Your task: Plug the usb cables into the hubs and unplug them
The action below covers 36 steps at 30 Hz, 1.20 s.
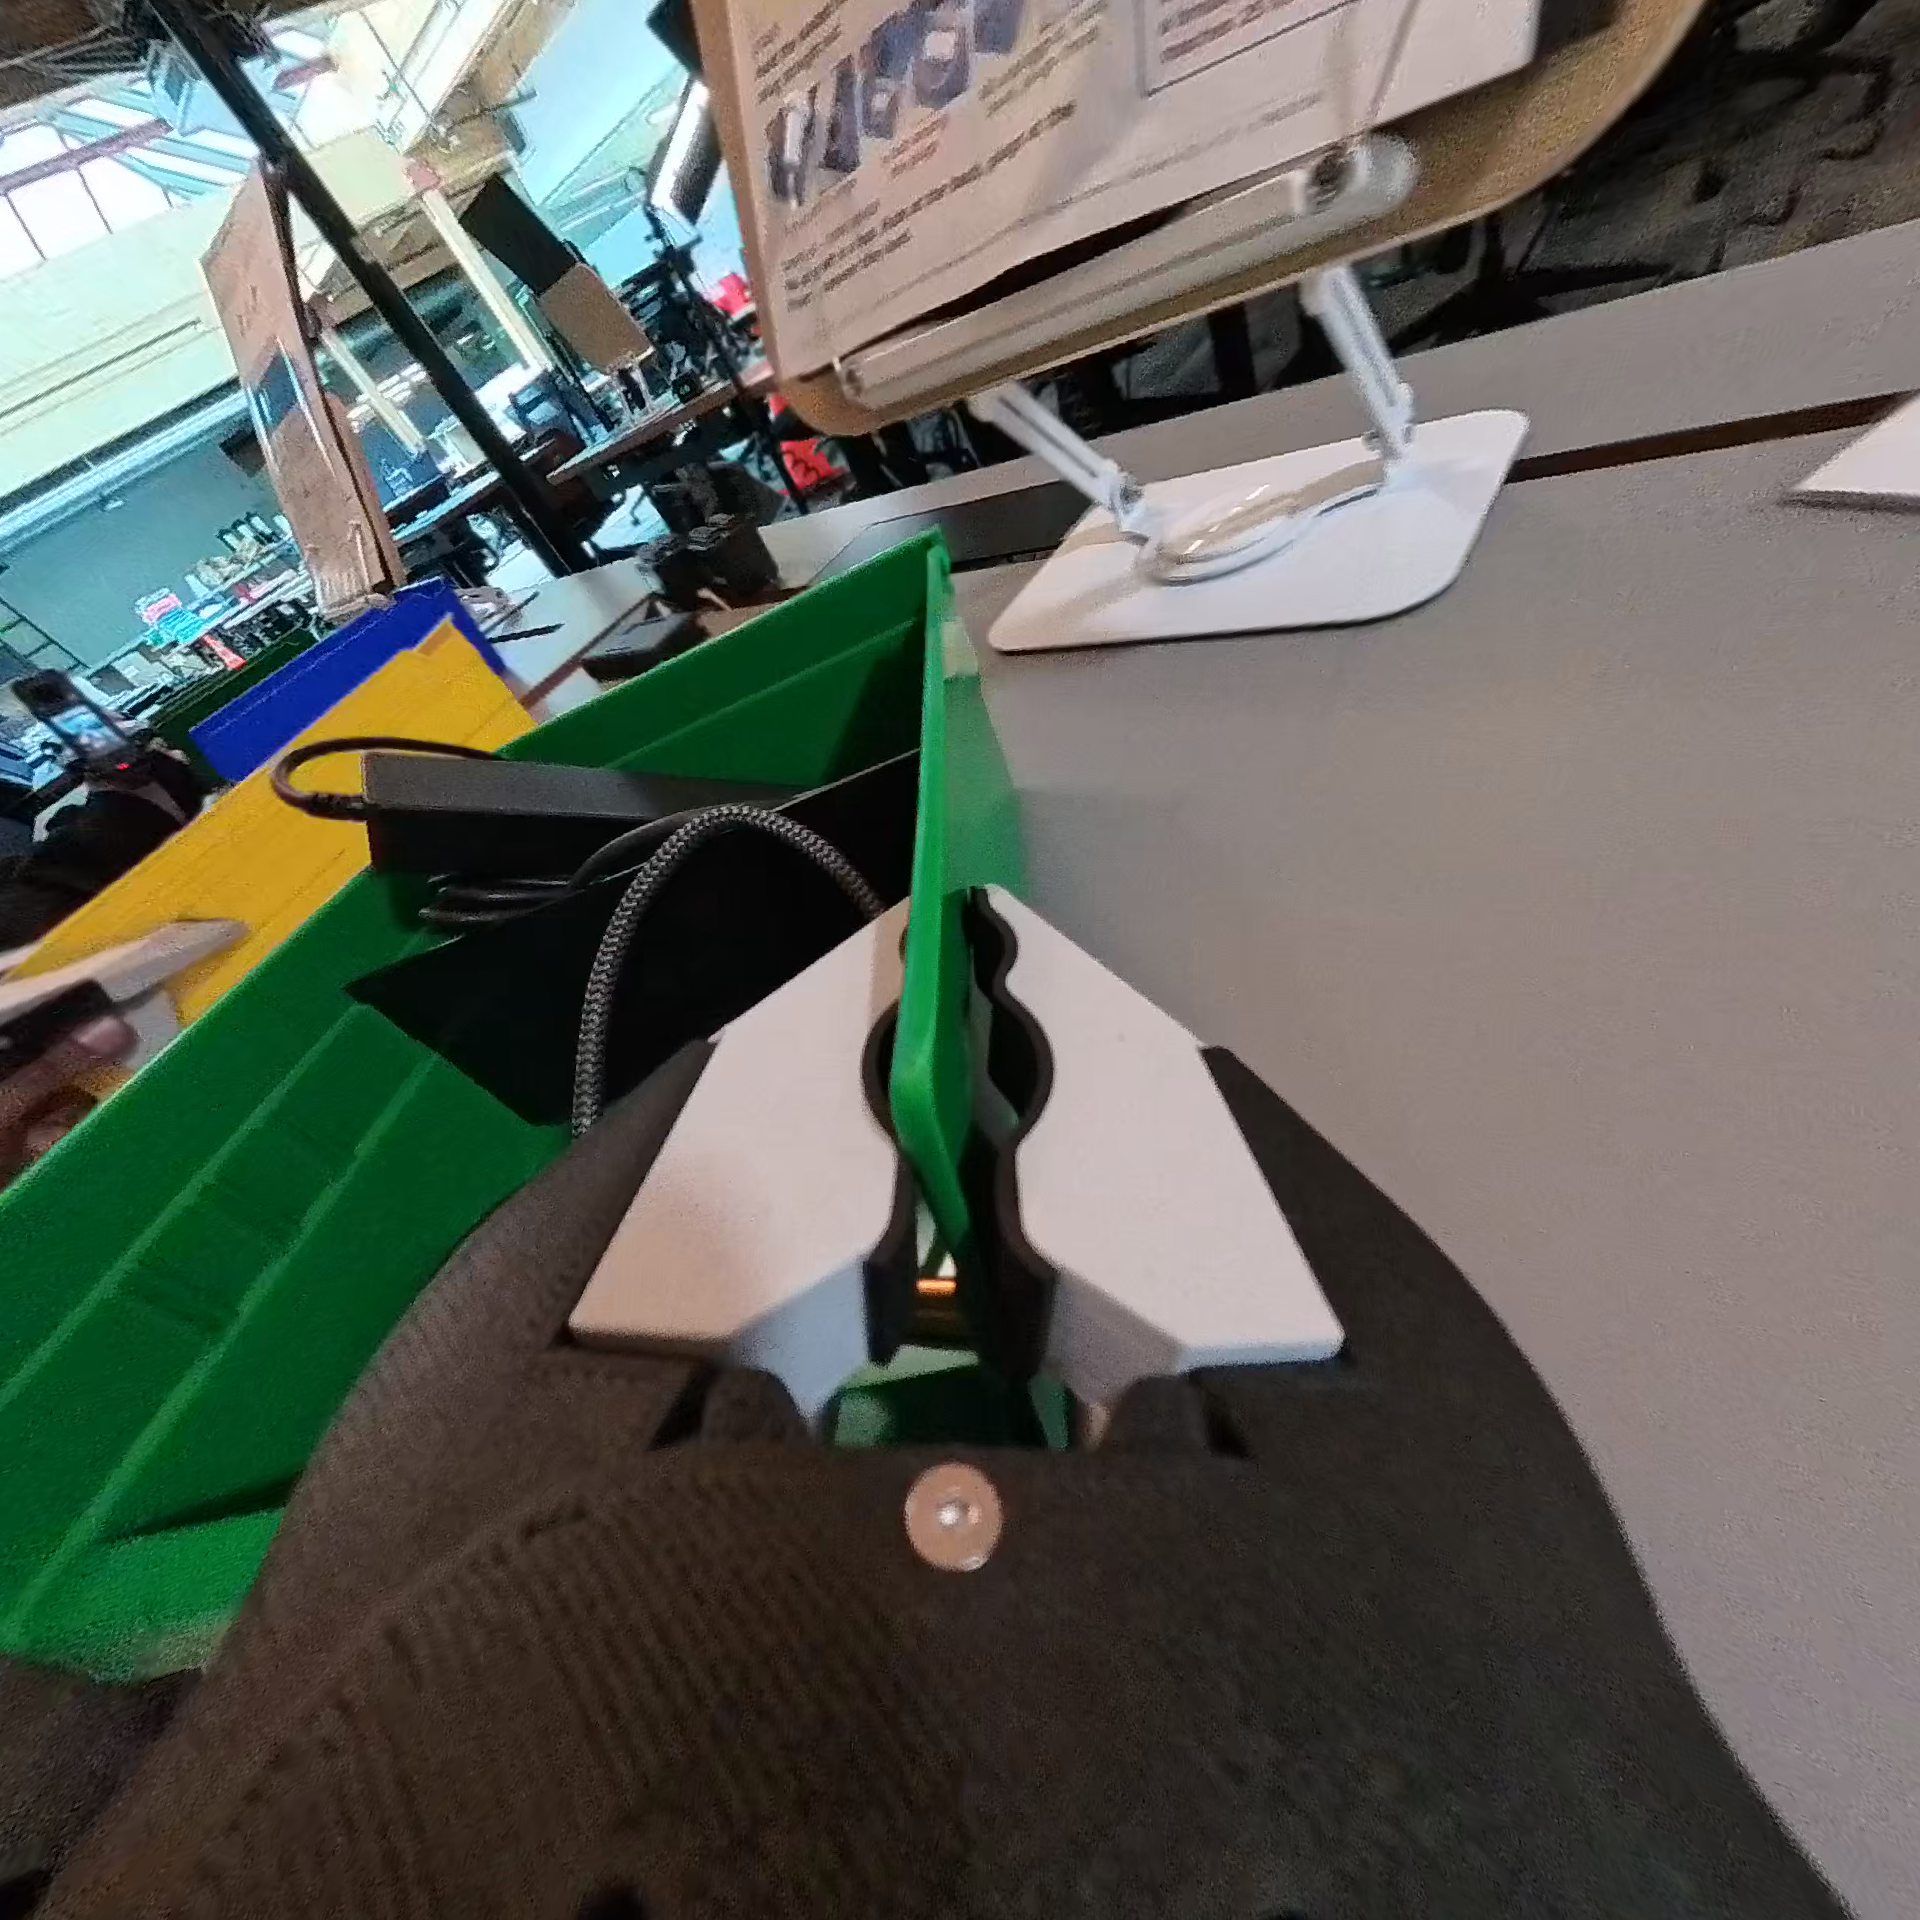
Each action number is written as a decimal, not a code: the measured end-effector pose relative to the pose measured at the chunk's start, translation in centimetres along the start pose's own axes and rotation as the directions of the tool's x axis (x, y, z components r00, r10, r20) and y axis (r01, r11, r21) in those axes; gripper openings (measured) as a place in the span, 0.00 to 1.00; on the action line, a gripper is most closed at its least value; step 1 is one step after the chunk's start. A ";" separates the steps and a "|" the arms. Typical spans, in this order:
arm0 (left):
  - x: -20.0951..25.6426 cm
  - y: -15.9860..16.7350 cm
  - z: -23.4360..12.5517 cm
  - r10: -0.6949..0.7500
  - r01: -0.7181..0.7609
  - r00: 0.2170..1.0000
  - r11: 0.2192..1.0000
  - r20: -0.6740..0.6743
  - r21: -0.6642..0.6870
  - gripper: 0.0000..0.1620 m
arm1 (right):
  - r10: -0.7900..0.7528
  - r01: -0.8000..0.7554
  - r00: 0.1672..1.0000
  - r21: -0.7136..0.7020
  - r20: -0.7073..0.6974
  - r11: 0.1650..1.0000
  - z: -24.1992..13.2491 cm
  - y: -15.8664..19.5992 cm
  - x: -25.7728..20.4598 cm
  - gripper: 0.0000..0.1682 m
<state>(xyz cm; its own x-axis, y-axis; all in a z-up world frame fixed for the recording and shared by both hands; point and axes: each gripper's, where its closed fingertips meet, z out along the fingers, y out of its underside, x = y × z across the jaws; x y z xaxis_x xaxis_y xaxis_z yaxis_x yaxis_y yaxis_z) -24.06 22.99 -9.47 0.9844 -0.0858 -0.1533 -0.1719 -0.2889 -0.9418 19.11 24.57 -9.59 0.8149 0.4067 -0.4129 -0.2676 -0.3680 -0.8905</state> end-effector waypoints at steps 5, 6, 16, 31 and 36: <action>-6.2 -4.1 -3.9 -0.070 0.058 0.992 0.991 0.105 0.118 0.03 | 0.033 -0.033 0.999 -0.010 -0.012 0.999 7.5 2.8 -8.0 0.03; -7.6 -4.8 -5.1 -0.096 0.080 0.989 0.987 0.115 0.137 0.03 | 0.027 -0.028 0.999 -0.022 -0.036 0.999 9.0 3.4 -9.8 0.03; -13.0 -12.5 -16.1 -0.120 0.032 0.959 0.945 0.255 0.324 0.02 | 0.106 -0.100 0.994 -0.178 0.022 0.979 19.9 10.4 -27.6 0.14; 8.4 -17.9 -14.3 0.162 -0.034 0.951 0.900 -0.263 0.434 0.02 | -0.256 0.273 0.926 -0.026 0.279 0.962 7.4 2.7 -19.7 0.50; 22.2 -16.1 -13.4 0.203 0.063 0.840 0.885 -0.504 0.461 0.03 | -0.368 0.359 0.928 0.116 0.065 0.926 -3.1 0.4 -8.5 0.41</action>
<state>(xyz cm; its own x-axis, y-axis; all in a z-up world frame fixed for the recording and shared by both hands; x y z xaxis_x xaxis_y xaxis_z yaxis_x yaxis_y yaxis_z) 0.11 12.98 6.23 0.7734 -0.6110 -0.1690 -0.0733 0.1786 -0.9812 13.66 18.41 -5.81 0.8207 0.5673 -0.0678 -0.0146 -0.0979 -0.9951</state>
